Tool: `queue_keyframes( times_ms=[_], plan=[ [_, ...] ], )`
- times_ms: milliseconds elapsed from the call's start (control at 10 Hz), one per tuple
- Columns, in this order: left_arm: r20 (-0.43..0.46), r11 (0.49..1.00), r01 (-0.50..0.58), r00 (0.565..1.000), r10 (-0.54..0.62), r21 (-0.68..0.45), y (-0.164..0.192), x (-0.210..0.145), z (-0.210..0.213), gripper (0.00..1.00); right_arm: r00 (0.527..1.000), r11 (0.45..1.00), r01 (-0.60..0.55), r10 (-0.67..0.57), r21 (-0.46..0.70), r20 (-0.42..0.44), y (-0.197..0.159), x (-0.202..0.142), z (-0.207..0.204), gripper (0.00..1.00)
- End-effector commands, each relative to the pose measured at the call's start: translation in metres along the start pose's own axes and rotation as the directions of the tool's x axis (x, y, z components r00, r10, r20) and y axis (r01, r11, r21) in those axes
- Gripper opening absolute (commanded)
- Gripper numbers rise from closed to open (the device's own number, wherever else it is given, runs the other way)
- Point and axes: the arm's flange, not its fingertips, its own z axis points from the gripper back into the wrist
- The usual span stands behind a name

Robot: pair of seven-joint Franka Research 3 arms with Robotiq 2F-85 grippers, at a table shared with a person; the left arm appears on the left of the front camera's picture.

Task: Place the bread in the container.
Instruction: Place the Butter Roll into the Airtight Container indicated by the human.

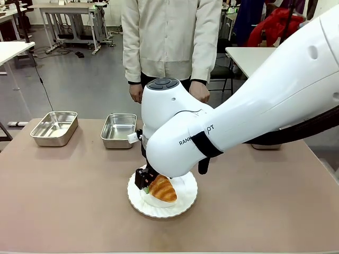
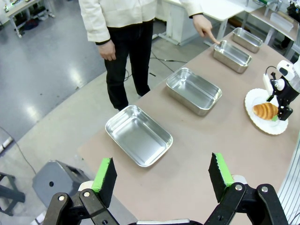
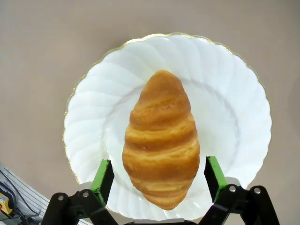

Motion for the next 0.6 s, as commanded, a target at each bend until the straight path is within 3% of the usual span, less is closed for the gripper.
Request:
queue_keyframes(
  times_ms=[0,300,400,500],
  plan=[
    [0.012,1.0,0.01,1.0,-0.01,-0.007,-0.0012,-0.0001,0.0018,1.0,0.999,1.0,0.02,-0.019,-0.016,0.025,0.0007,-0.0003,-0.0082,1.0],
    [0.012,1.0,0.01,1.0,-0.01,-0.007,-0.0012,-0.0001,0.0018,1.0,0.999,1.0,0.022,-0.021,-0.02,0.025,0.0019,-0.0018,-0.0141,1.0],
    [0.012,1.0,0.01,1.0,-0.01,-0.007,-0.0012,-0.0001,0.0018,1.0,0.999,0.999,0.031,-0.03,-0.034,0.023,0.0026,-0.0016,-0.014,0.8],
    [0.012,1.0,0.01,1.0,-0.01,-0.007,-0.0012,-0.0001,0.0018,1.0,0.999,0.998,0.034,-0.033,-0.044,0.025,0.003,-0.0017,-0.0137,0.8]
  ],
)
